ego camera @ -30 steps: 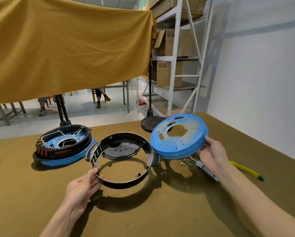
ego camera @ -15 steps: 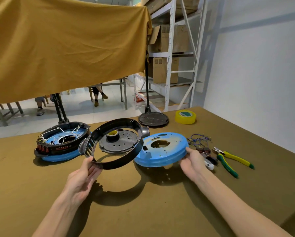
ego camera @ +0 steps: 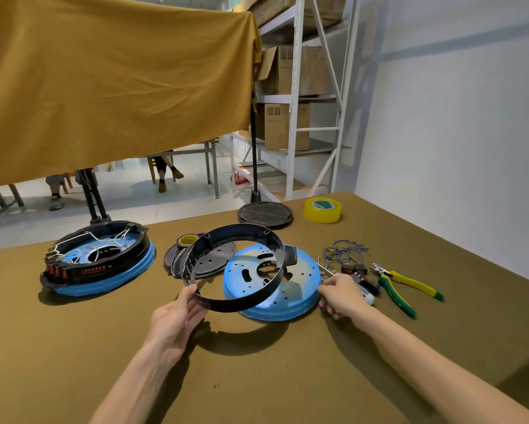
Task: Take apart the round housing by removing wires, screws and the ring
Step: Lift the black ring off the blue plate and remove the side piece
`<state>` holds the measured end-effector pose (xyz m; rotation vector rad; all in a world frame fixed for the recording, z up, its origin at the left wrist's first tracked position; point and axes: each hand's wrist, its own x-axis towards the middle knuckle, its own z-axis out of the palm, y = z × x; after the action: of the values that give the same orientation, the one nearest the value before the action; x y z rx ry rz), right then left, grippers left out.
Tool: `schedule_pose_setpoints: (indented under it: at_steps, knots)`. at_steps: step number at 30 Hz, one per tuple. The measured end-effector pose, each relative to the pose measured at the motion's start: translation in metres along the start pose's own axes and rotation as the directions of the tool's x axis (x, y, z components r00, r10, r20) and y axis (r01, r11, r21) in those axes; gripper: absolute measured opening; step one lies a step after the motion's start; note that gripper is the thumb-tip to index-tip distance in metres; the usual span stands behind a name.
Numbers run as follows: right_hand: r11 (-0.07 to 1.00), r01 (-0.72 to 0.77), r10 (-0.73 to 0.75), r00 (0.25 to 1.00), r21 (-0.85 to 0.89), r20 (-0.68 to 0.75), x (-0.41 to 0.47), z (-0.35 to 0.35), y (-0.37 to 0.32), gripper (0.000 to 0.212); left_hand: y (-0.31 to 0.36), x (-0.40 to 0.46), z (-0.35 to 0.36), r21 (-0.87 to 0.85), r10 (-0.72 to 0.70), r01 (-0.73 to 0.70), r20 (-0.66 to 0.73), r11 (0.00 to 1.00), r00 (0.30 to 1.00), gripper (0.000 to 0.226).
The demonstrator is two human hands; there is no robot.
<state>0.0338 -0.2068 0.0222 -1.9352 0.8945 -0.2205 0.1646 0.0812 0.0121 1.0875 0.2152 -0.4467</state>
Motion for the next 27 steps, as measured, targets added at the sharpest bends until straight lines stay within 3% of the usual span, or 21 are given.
schedule_pose_setpoints:
  at_steps: [3,5,7,8,10,13,15,18,21,24,27]
  knots:
    - [0.995,0.039,-0.039,0.999,-0.087,-0.004,0.002,-0.006,-0.003,0.020,-0.003,0.000,0.007,0.017,0.009,-0.009,0.000,1.000,1.000,0.022]
    - [0.965,0.178,-0.215,0.959,-0.194,-0.187,0.001,-0.012,-0.008,0.018,-0.006,0.000,0.012,0.038,0.024,-0.024,0.018,0.999,1.000,0.022]
    - [0.867,0.420,-0.496,0.776,-0.267,-0.390,-0.011,-0.016,-0.018,0.016,-0.008,-0.002,0.019,0.069,0.041,-0.045,0.052,0.997,0.998,0.022]
    - [0.760,0.560,-0.650,0.650,-0.330,-0.393,-0.019,-0.017,-0.025,0.014,-0.009,-0.004,0.023,0.076,0.044,-0.050,0.076,0.996,0.996,0.022]
    - [0.487,0.754,-0.866,0.484,-0.442,-0.128,-0.035,-0.013,-0.040,0.022,-0.011,-0.009,0.035,0.076,0.046,-0.056,0.135,0.996,0.990,0.026]
    - [0.198,0.806,-0.799,0.462,-0.558,0.385,-0.045,0.012,-0.056,0.050,-0.013,-0.017,0.054,0.086,0.058,-0.077,0.207,0.993,0.977,0.043]
    - [0.055,0.777,-0.734,0.458,-0.628,0.502,-0.046,0.029,-0.061,0.037,-0.013,-0.020,0.061,0.107,0.054,-0.081,0.230,0.991,0.972,0.046]
    - [0.157,0.820,-0.729,0.472,-0.550,0.495,-0.046,0.032,-0.063,0.014,-0.006,-0.021,0.062,0.168,0.027,-0.073,0.263,0.983,0.964,0.046]
    - [0.313,0.849,-0.745,0.498,-0.426,0.444,-0.048,0.015,-0.065,0.011,0.006,-0.026,0.063,0.120,0.010,-0.061,0.388,0.991,0.922,0.042]
    - [0.562,0.820,-0.740,0.558,-0.112,0.375,-0.054,-0.009,-0.082,0.010,0.025,-0.036,0.078,-0.013,0.051,-0.052,0.506,0.999,0.861,0.035]
    - [0.666,0.722,-0.738,0.603,0.186,0.305,-0.055,-0.031,-0.104,0.015,0.046,-0.048,0.102,-0.109,0.069,-0.010,0.560,0.994,0.825,0.036]
